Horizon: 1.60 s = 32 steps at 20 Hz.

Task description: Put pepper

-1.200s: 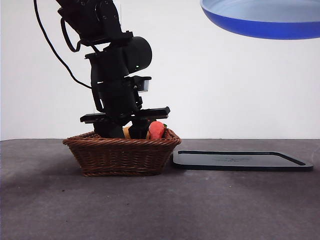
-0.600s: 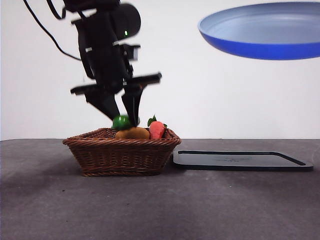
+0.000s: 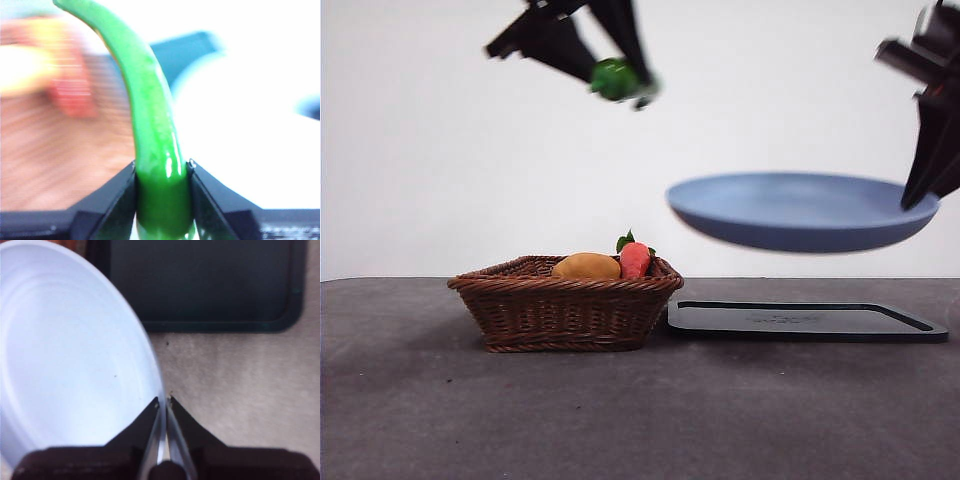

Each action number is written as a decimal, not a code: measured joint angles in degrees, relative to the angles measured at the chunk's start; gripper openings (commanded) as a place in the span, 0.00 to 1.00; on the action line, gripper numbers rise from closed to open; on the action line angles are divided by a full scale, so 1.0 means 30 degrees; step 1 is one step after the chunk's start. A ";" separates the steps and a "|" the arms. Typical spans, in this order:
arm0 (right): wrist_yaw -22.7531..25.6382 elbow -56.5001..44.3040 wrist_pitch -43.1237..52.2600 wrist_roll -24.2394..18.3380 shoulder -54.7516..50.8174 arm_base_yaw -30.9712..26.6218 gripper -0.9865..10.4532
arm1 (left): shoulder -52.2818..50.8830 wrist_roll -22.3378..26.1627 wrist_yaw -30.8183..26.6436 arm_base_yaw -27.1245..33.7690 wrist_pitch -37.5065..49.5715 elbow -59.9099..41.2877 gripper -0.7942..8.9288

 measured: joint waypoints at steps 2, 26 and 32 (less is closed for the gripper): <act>-0.0648 0.0000 0.0087 0.0393 0.0612 0.0007 0.09 | 0.0379 0.0648 -0.0007 -0.1494 0.0007 0.0000 0.21; -0.1712 0.0000 -0.1115 0.0984 0.0699 -0.0015 0.09 | 0.4736 0.4903 -0.3002 -0.4532 0.1953 -0.0022 0.32; -0.1676 0.0000 -0.1428 0.1406 0.0699 -0.0015 0.09 | 0.4736 0.4954 -0.2994 -0.4532 0.1647 -0.0022 0.34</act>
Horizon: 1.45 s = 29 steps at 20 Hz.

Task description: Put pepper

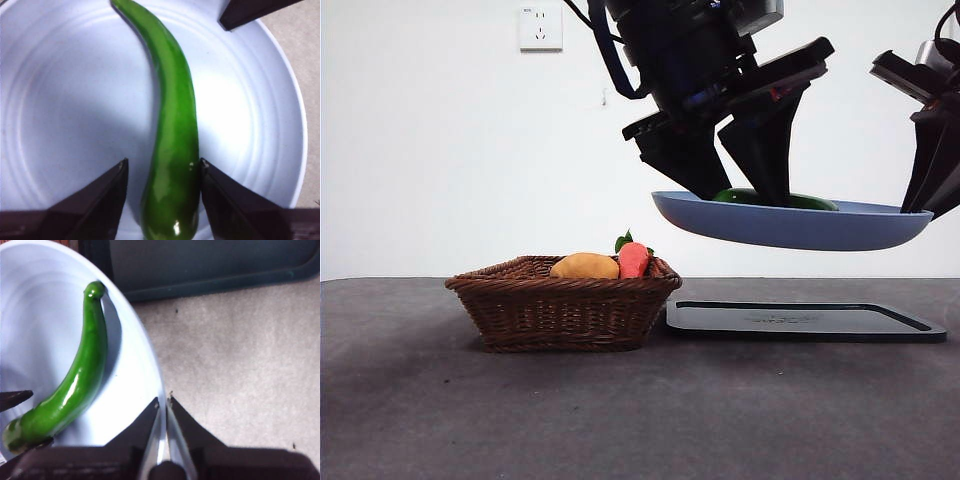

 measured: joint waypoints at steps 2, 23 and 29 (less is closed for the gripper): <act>0.0036 0.0000 -0.0197 0.0226 0.0000 0.0000 0.09 | -0.0102 0.0000 0.0000 -0.0007 -0.0095 0.0000 0.34; 0.2018 0.5479 0.1872 0.1982 0.6331 -0.1617 0.09 | -1.5380 -0.0219 -0.1027 0.0153 -0.2259 -0.0015 0.34; 0.2018 0.7125 0.3286 0.1982 1.0010 -0.1625 0.09 | -1.6764 -0.0313 -0.1027 0.0153 -0.2659 -0.0015 0.34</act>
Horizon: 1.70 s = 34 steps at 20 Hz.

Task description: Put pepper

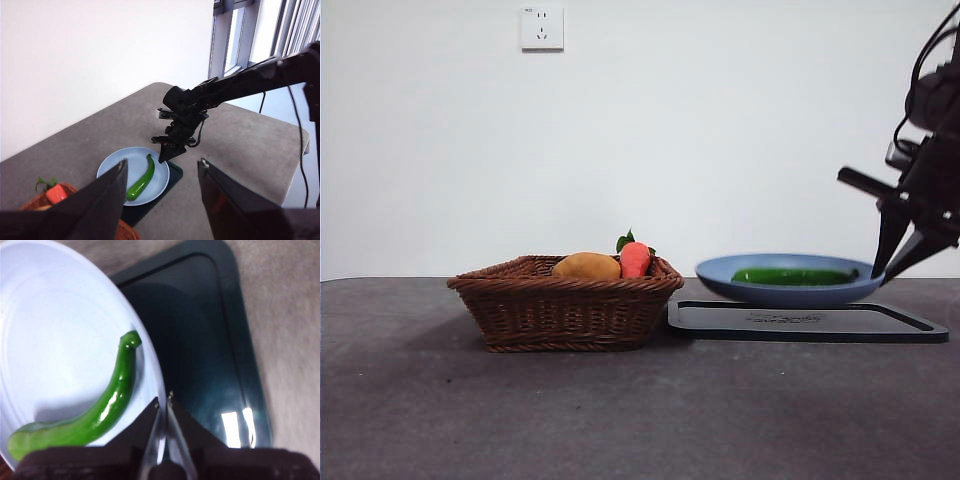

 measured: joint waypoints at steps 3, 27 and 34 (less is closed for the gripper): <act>-0.0007 0.0000 0.0379 0.0000 0.0648 0.0000 0.09 | 0.0029 -0.0262 0.0000 0.0000 -0.0313 0.0000 0.34; -0.0211 0.0138 -0.9442 -0.4175 -1.2356 0.1581 0.25 | 0.0969 -0.0430 -0.0066 0.0000 -0.2361 0.0000 0.33; -0.1195 0.0146 -1.3114 -0.4554 -2.1660 0.3818 0.21 | 0.1668 -0.0423 -0.0058 0.0000 -0.2324 0.0000 0.29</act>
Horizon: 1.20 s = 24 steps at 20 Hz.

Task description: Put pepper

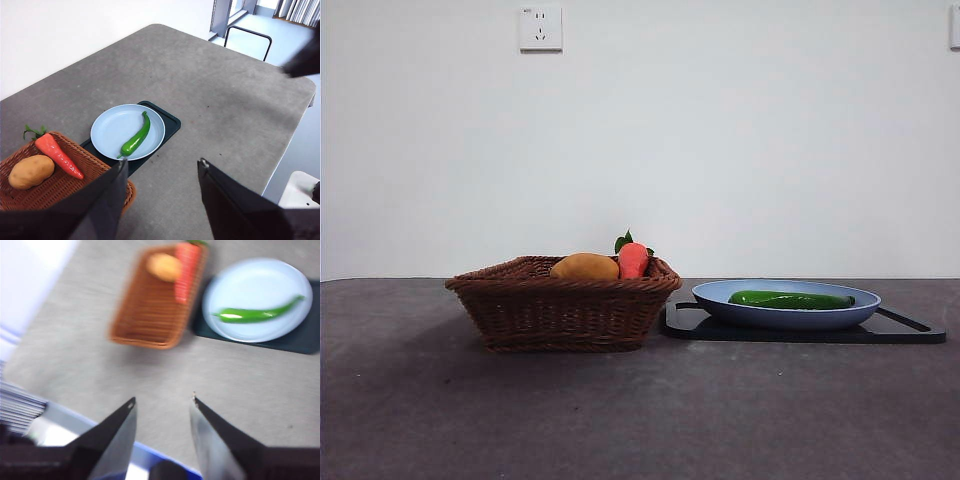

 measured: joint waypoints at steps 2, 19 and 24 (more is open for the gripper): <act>-0.0015 0.0044 -0.1224 0.0066 -0.1639 0.0058 0.12 | 0.0015 0.0007 0.0000 0.0000 0.0000 0.0000 0.17; 0.0029 0.0066 -0.1326 -0.0248 -0.2463 0.0058 0.10 | 0.0015 0.0000 0.0000 0.0000 -0.0160 0.0000 0.09; 0.0029 0.0066 -0.1326 -0.0248 -0.2463 0.0058 0.10 | 0.0015 0.0015 -0.0015 0.0000 0.0299 0.0000 0.09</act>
